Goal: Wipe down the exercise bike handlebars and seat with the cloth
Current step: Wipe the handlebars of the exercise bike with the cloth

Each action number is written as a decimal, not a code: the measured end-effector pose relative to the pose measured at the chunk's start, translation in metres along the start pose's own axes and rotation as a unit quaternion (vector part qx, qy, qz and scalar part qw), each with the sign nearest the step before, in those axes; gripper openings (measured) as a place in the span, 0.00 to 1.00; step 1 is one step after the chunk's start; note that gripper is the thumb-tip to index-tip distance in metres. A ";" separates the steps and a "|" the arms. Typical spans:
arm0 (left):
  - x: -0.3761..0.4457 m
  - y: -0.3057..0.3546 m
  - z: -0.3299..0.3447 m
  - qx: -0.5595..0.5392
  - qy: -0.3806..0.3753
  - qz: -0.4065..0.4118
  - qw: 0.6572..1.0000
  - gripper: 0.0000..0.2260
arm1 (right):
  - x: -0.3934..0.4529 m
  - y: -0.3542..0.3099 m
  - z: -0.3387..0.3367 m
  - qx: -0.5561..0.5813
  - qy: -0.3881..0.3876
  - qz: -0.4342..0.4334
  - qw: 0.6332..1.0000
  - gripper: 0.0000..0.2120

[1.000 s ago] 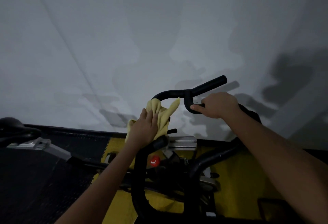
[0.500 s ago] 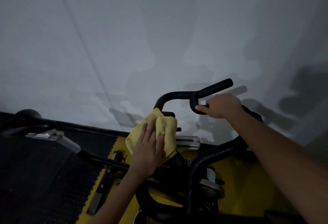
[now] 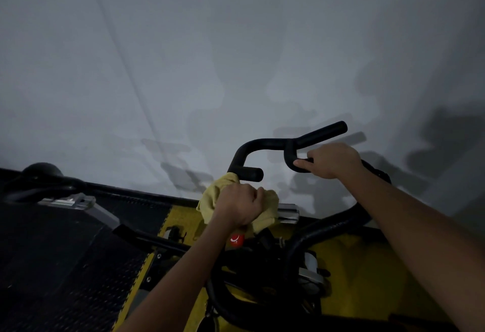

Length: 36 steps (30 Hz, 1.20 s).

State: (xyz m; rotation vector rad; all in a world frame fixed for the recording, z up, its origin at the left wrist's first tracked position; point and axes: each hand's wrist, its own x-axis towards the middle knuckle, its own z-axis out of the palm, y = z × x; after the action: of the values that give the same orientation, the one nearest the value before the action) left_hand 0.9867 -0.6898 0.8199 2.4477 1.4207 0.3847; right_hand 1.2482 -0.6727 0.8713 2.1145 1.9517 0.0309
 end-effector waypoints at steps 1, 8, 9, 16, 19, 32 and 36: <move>0.001 -0.001 0.001 -0.001 -0.003 0.000 1.000 0.26 | 0.000 0.000 -0.001 0.001 -0.006 0.001 1.000 0.30; -0.027 -0.017 0.006 -0.083 0.107 0.135 0.981 0.19 | -0.001 0.001 0.003 -0.004 -0.003 0.016 1.000 0.31; -0.033 -0.020 0.007 -0.094 0.120 0.141 0.978 0.17 | -0.001 0.001 0.003 -0.003 -0.001 0.017 1.000 0.31; -0.067 -0.026 0.023 -0.059 0.104 0.040 0.992 0.28 | -0.001 0.000 0.003 -0.016 -0.012 0.018 1.000 0.29; -0.062 -0.020 0.026 -0.146 0.104 -0.054 0.982 0.27 | -0.001 0.000 0.002 -0.019 -0.014 0.016 1.000 0.29; -0.016 -0.048 0.004 -0.155 0.147 -0.164 0.963 0.12 | -0.002 0.000 0.002 -0.022 -0.012 0.021 0.999 0.30; 0.004 -0.050 -0.010 -0.267 0.244 -0.084 0.929 0.10 | 0.003 0.002 0.003 -0.016 -0.007 0.022 1.000 0.28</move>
State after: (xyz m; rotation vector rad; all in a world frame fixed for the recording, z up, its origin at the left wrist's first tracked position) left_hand 0.9457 -0.6613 0.8109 1.8415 1.4368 1.2260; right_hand 1.2506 -0.6705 0.8683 2.1304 1.8842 0.0549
